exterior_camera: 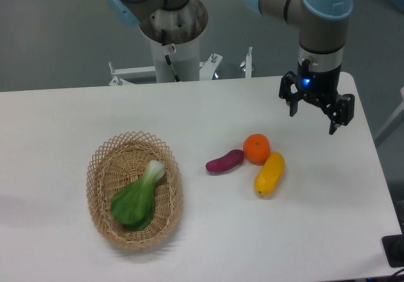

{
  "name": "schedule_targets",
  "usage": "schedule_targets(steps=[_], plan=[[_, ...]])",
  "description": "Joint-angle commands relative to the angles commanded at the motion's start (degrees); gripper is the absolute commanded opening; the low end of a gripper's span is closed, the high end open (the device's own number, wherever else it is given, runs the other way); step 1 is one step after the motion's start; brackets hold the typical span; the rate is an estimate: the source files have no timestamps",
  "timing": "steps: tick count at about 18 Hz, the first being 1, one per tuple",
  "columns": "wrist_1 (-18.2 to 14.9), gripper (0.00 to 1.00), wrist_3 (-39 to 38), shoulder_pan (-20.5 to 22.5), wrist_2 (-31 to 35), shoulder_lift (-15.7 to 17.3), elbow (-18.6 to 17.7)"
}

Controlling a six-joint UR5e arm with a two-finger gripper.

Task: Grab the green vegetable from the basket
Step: 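Move the open gripper over the green bok choy in the basket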

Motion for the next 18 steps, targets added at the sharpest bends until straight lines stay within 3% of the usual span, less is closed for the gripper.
schedule_targets(steps=[6, 9, 11, 14, 18], plan=[[-0.1, 1.00, -2.4, -1.8, 0.4, 0.4, -0.1], [0.8, 1.00, -11.9, -2.6, -1.3, 0.9, -2.4], [3.4, 1.00, -19.6, -3.4, -2.0, 1.5, -3.4], [4.1, 1.00, -31.9, -7.0, -1.9, 0.8, -3.4], [5.7, 1.00, -37.9, -10.3, -1.9, -0.9, -3.0]])
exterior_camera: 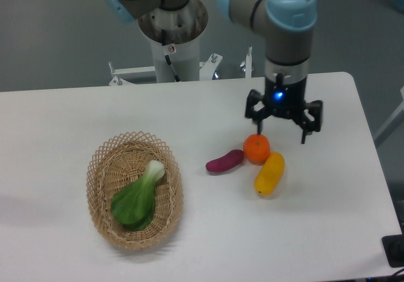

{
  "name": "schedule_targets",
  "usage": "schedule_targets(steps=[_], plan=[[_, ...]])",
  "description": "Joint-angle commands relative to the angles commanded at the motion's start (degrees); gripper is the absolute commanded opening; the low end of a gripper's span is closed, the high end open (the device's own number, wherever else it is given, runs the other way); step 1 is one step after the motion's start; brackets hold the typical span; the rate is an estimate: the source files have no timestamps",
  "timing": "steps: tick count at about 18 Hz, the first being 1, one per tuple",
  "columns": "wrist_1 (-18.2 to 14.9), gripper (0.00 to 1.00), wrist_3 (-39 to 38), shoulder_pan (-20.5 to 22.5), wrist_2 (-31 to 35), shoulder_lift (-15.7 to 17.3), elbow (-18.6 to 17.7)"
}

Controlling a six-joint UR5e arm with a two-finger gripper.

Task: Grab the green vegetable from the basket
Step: 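Move the open gripper over the green bok choy in the basket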

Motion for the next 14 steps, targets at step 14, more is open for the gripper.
schedule_targets(steps=[14], plan=[[0.8, 1.00, -8.9, -16.3, 0.8, -2.6, -8.3]])
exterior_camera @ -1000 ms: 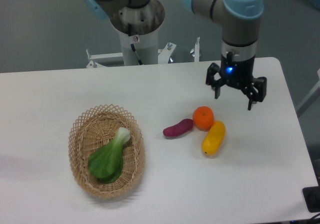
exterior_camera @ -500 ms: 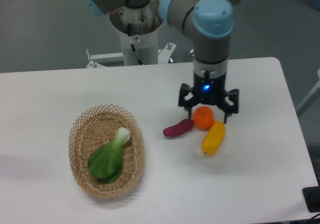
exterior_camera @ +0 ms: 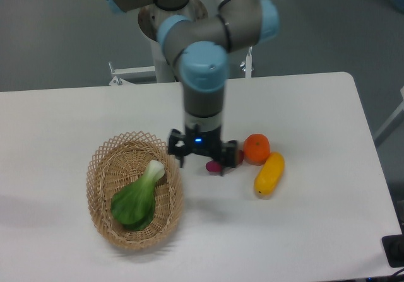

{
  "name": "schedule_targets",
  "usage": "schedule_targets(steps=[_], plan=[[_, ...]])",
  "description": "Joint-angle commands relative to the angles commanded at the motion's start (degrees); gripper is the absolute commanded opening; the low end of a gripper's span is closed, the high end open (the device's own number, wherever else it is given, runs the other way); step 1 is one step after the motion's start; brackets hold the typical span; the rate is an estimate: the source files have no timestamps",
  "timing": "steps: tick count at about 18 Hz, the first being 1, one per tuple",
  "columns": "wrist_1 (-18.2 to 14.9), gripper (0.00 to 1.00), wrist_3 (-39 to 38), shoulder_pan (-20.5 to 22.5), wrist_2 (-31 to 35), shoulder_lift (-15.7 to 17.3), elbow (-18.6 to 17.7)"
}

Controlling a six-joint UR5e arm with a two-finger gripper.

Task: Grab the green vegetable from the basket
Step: 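Move the open gripper over the green bok choy in the basket, then lower the gripper onto the bok choy stem and close it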

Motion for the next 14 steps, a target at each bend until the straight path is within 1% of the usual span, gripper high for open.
schedule_targets(steps=[3, 5, 7, 11, 14], plan=[[2.0, 1.00, 1.7, -3.4, 0.0, -1.6, -0.3], [2.3, 1.00, 1.5, -4.7, 0.1, -2.4, -1.0], [2.5, 1.00, 1.5, -5.7, 0.2, -3.3, -1.8], [6.3, 1.00, 1.3, -6.4, 1.0, -5.0, -3.5], [6.9, 1.00, 1.1, -6.8, 2.4, -5.7, -3.8]])
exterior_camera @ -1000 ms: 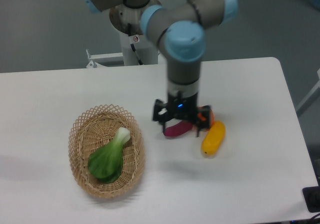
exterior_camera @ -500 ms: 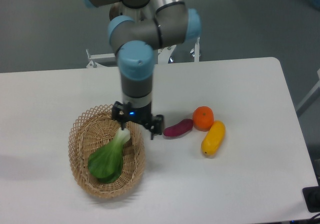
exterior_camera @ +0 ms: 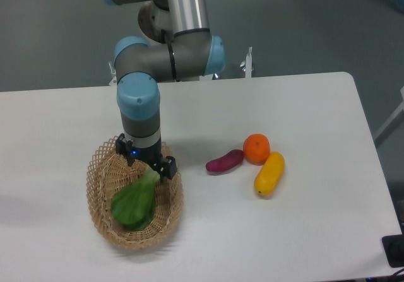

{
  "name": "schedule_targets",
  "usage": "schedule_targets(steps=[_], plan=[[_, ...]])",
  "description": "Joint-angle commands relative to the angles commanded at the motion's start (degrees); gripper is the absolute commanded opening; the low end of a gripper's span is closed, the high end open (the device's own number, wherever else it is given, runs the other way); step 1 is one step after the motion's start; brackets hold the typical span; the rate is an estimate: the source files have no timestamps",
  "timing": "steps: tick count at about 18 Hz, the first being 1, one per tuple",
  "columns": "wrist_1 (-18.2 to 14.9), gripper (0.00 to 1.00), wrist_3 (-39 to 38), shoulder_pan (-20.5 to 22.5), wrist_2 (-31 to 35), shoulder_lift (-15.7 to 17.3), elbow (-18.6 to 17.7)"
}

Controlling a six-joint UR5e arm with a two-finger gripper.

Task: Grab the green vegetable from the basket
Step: 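Lower the gripper onto the bok choy stem and close it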

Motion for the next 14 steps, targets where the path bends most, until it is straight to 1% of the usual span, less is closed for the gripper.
schedule_targets(steps=[6, 13, 14], plan=[[0.2, 1.00, -0.4, -0.9, 1.2, -1.6, -0.1], [0.2, 1.00, -0.4, -1.3, 1.3, -2.4, 0.0], [0.2, 0.95, -0.4, -1.3, 1.3, -2.4, 0.0]])
